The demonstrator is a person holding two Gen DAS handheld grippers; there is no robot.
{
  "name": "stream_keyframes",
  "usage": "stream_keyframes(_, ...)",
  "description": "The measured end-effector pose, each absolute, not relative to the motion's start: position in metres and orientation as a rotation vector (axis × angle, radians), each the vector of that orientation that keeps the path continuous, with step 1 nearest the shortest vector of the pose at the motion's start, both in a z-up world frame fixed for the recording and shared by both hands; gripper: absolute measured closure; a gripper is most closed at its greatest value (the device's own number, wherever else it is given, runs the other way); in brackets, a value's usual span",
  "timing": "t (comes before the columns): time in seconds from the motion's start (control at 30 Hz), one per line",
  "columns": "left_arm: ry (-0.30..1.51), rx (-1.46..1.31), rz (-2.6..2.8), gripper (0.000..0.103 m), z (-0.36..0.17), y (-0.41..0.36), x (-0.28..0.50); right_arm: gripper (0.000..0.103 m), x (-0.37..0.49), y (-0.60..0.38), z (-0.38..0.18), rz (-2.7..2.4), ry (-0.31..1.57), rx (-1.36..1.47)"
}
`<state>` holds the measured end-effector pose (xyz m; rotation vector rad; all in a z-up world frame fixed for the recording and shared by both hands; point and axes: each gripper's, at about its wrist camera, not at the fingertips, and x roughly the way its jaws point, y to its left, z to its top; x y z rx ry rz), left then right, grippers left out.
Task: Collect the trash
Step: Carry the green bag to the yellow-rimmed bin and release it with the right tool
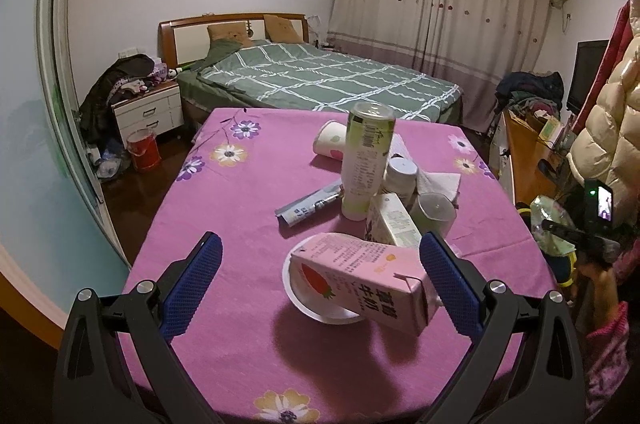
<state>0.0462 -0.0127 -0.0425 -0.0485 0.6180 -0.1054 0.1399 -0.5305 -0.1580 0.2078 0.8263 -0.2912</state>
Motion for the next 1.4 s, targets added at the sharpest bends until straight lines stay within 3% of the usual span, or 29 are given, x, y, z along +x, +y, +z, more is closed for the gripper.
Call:
stream_keyframes(0.1,0.626,-0.042,-0.117,0.006,-0.045,-0.018,0.046,0.071,0.141,-0.541,-0.168,-0.324,0.833,0.230)
stream_keyframes(0.43,0.675,-0.025,-0.159,0.006,-0.060,-0.042,0.048,0.059,0.133,-0.547,-0.163,-0.358,0.799,0.236)
stream_keyframes(1.23,0.762,-0.025,-0.146,0.006,-0.083,-0.049,0.080,0.058,0.134,-0.530,-0.161,-0.321,0.790,0.231)
stream_keyframes(1.4,0.776,-0.015,-0.171,0.014,-0.083,-0.053,0.080,0.058,0.133,-0.526,-0.161,-0.317,0.790,0.229)
